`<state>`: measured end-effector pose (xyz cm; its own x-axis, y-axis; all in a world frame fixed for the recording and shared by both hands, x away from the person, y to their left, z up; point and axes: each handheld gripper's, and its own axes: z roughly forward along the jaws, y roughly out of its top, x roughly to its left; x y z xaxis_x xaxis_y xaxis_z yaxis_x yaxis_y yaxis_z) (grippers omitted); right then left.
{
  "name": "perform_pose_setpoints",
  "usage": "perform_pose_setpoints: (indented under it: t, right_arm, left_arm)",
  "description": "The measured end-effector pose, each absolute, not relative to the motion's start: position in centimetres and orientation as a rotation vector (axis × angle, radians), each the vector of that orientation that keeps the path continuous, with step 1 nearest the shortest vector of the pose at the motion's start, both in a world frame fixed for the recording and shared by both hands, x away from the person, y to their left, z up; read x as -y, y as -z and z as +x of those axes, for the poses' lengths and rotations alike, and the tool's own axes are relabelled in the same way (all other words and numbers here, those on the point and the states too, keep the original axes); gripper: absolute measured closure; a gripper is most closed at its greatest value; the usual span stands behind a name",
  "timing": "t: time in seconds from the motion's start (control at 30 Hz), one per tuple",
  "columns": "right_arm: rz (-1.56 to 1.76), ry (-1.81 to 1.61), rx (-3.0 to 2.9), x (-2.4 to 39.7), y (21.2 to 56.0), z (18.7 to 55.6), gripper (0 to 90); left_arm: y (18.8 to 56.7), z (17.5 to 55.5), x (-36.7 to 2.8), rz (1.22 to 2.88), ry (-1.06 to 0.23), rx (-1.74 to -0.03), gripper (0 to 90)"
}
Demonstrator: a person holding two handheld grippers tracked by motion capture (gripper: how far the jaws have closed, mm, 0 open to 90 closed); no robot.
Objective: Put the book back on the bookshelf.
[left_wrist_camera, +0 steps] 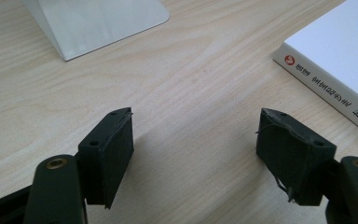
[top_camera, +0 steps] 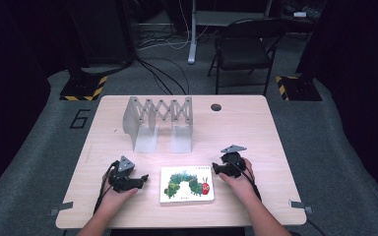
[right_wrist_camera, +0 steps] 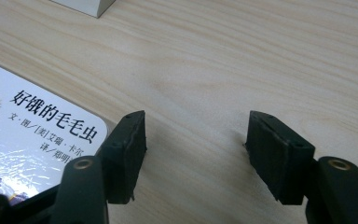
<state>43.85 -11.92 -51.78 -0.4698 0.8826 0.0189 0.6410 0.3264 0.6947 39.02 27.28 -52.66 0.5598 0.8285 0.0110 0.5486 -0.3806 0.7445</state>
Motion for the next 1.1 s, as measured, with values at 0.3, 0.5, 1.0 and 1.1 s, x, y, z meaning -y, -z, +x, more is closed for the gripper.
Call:
perform_pose_setpoints:
  t: [0.3,0.5,1.0,1.1]
  right_arm:
    - [1.365,-0.91,-2.268,12.0,51.4,43.9,44.7]
    - [1.333,-0.894,-2.295,12.0,51.3,43.8,44.7]
    - [1.327,-0.902,-2.341,11.4,50.8,43.2,42.6]
    - [1.328,-0.912,-2.341,11.5,50.7,43.1,42.6]
  left_arm:
    - [52.4,38.9,-27.0,2.103,-0.48,-1.103,31.8]
    - [52.2,38.8,-26.8,2.116,-0.465,-1.106,32.6]
    - [51.1,37.5,-25.9,2.131,-0.425,-1.071,33.4]
    - [50.9,37.2,-25.6,2.13,-0.415,-1.063,34.2]
